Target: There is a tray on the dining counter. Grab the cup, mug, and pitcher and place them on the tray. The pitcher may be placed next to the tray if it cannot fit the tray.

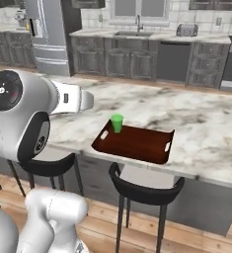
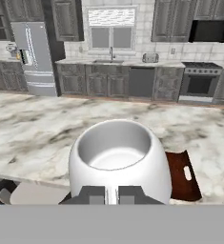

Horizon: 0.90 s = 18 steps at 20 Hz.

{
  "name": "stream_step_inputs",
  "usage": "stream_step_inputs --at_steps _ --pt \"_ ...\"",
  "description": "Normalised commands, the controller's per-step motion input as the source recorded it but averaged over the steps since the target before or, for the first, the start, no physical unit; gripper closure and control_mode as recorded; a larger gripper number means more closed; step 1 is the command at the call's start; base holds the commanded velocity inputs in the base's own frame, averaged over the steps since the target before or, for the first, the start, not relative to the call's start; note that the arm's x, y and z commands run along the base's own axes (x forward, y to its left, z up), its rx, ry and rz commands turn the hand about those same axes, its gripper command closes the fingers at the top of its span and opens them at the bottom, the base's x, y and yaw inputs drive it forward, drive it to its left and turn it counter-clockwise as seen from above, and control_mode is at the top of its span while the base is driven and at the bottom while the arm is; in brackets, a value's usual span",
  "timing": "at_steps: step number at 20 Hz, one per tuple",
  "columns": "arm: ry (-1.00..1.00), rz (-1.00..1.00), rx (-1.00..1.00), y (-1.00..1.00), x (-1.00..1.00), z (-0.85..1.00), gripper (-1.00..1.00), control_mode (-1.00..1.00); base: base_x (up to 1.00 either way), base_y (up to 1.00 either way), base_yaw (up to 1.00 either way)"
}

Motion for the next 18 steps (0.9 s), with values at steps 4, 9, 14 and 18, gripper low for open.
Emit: stream_step_inputs --at_steps 4,9,14,18 --pt "0.0 0.0 0.0 0.0 0.0 0.0 1.0 1.0 0.57 -0.19 -0.16" --pt "0.0 0.0 0.0 0.0 0.0 0.0 1.0 1.0 0.3 -0.27 -0.28" --pt "0.0 0.0 0.0 0.0 0.0 0.0 1.0 1.0 0.12 -0.13 -0.37" --pt "0.0 0.0 0.0 0.0 0.0 0.0 1.0 1.0 0.22 -0.04 -0.19"
